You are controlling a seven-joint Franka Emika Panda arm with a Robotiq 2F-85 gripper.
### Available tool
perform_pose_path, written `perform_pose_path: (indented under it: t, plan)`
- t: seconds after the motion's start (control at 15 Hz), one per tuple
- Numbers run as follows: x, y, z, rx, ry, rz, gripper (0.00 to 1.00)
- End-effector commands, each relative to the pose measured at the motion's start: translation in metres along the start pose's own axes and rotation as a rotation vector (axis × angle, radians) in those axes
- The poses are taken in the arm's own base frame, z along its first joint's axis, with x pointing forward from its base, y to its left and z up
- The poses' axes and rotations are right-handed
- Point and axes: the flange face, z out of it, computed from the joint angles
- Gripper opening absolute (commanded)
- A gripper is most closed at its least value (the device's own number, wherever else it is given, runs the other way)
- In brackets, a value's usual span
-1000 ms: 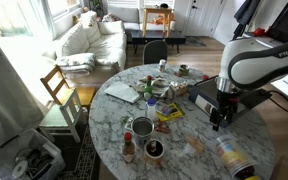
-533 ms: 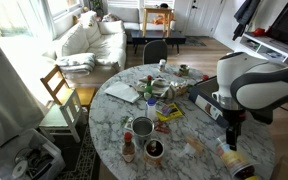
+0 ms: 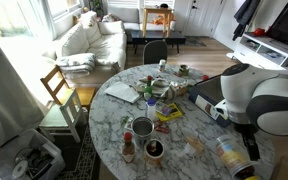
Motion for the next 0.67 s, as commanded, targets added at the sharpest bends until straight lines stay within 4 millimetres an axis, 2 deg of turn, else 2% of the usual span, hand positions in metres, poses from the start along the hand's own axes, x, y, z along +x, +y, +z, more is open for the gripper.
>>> perform_pose_path:
  t: [0.0,0.27,0.6]
  plan:
    - [-0.010,-0.017,-0.003,-0.063,0.010,-0.096,1.00]
    - [-0.003,-0.029,-0.004,-0.045,0.012,-0.126,1.00]
    - [0.003,-0.039,0.005,-0.032,0.003,-0.123,1.00]
